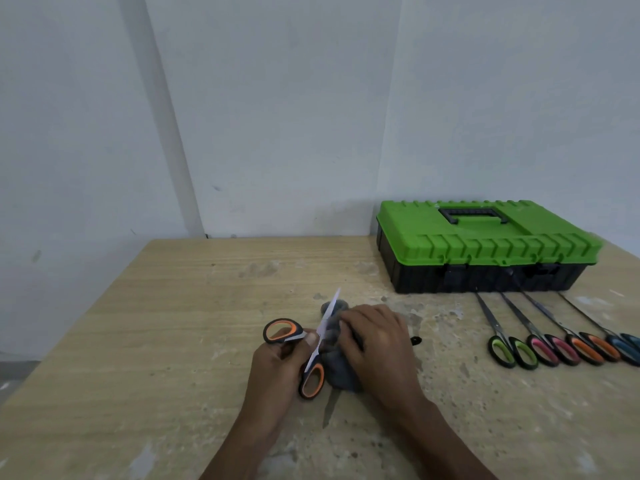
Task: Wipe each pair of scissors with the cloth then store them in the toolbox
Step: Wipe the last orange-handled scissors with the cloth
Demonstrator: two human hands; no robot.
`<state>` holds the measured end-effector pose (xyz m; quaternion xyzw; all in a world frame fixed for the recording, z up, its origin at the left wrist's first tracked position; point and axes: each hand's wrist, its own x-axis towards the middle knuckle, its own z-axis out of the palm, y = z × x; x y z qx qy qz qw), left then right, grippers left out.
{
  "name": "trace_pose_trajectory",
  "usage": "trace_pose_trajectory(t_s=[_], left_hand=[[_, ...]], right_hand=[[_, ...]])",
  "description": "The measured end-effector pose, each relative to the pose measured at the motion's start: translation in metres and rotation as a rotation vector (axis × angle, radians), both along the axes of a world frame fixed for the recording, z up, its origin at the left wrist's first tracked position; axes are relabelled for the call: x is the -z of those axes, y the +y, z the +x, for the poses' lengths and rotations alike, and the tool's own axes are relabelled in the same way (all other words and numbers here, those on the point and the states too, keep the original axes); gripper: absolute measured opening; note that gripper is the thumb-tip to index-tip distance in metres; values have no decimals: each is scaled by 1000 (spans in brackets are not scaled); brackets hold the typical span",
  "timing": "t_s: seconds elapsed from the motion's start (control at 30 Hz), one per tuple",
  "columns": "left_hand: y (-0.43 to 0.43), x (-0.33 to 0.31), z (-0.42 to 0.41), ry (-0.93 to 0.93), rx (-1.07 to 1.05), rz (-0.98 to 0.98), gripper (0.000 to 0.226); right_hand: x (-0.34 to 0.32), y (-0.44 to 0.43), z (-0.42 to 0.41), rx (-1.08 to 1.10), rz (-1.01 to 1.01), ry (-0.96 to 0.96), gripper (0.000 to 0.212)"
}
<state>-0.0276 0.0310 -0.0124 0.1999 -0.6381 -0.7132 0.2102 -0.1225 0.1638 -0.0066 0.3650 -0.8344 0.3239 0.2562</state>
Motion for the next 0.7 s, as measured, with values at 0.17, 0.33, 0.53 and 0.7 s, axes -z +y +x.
trace_pose_trajectory(t_s=[0.17, 0.33, 0.53, 0.7], left_hand=[[3, -3, -1, 10, -5, 30, 19], [-1, -1, -1, 3, 23, -2, 18], [1, 0, -2, -28, 42, -105, 10], [1, 0, -4, -15, 17, -57, 13]], right_hand=[[-6, 7, 0, 38, -305, -16, 19], [-1, -10, 13, -152, -49, 12, 20], [9, -4, -27, 52, -121, -140, 23], [8, 0, -25, 113, -258, -242, 26]])
